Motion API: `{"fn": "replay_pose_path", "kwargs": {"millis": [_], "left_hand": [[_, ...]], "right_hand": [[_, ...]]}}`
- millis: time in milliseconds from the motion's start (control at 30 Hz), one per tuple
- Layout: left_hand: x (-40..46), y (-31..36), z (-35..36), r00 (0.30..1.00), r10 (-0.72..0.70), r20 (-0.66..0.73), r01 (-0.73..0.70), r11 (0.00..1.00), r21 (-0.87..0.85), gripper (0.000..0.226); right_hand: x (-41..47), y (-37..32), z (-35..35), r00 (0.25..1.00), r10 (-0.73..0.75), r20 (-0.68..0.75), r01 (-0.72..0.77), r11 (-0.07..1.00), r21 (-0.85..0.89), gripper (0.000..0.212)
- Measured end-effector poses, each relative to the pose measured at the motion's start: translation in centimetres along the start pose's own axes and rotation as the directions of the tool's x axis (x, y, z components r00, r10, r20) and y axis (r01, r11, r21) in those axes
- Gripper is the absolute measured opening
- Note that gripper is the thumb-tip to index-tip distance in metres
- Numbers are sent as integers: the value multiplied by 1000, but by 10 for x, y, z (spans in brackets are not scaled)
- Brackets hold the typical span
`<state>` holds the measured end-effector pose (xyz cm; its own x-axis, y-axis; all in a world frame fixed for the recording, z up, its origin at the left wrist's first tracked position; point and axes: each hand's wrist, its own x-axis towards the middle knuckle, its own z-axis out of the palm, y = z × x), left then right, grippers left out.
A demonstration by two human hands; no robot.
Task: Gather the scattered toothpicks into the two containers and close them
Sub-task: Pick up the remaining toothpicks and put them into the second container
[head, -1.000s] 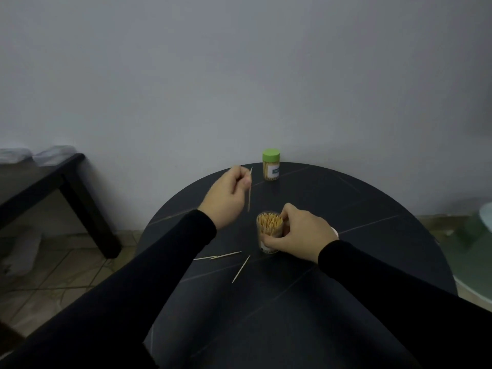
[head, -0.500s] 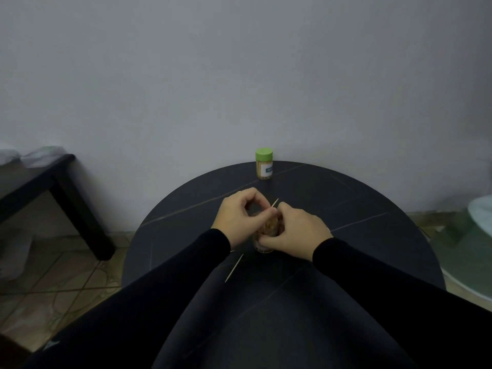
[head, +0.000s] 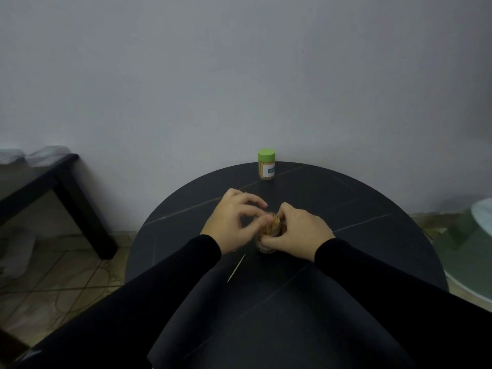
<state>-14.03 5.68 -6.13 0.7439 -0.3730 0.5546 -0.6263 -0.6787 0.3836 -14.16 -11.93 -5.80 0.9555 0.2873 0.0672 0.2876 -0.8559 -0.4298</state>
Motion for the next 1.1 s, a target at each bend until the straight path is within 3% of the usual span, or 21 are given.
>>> {"fn": "replay_pose_path", "kwargs": {"millis": [67,133,200,233,300,333,367,533,667,833,1100], "left_hand": [[-2,-1,-5,998,-67,1,67,996,-60,31],[-1,1,-14,986,-166,-31,162,983,-87,25],[4,2,-29,927,-353,123,353,935,22,27],[5,2,-37,839,-471,273,438,882,174,41],[3,3,-47,560,-663,498,454,748,485,69],[-1,4,-47,456,-708,538,418,705,573,76],[-5,4,-45,411,-726,552,387,687,615,77],[-7,5,-21,513,-696,503,412,714,566,41],[-7,4,-15,539,-663,520,409,746,526,18],[-6,3,-22,491,-625,607,346,779,523,24],[-11,-20,-55,471,-703,534,316,699,642,25]], "right_hand": [[0,1,0,1000,0,-3,0,1000,3,49],[1,1,-1,1000,-3,-4,3,1000,-2,50],[1,1,-1,1000,1,-2,-1,1000,-3,51],[1,1,0,1000,5,0,-5,1000,-4,52],[1,0,-1,1000,11,10,-11,1000,-11,53],[1,0,-1,1000,12,17,-12,1000,-13,52],[1,0,-2,1000,11,23,-11,1000,-13,52],[1,-1,-2,1000,13,25,-12,1000,-17,52],[1,0,-1,999,21,25,-21,1000,-13,53],[1,-1,0,999,27,32,-26,1000,-8,52],[1,-1,-2,999,26,42,-25,1000,-9,52]]}}
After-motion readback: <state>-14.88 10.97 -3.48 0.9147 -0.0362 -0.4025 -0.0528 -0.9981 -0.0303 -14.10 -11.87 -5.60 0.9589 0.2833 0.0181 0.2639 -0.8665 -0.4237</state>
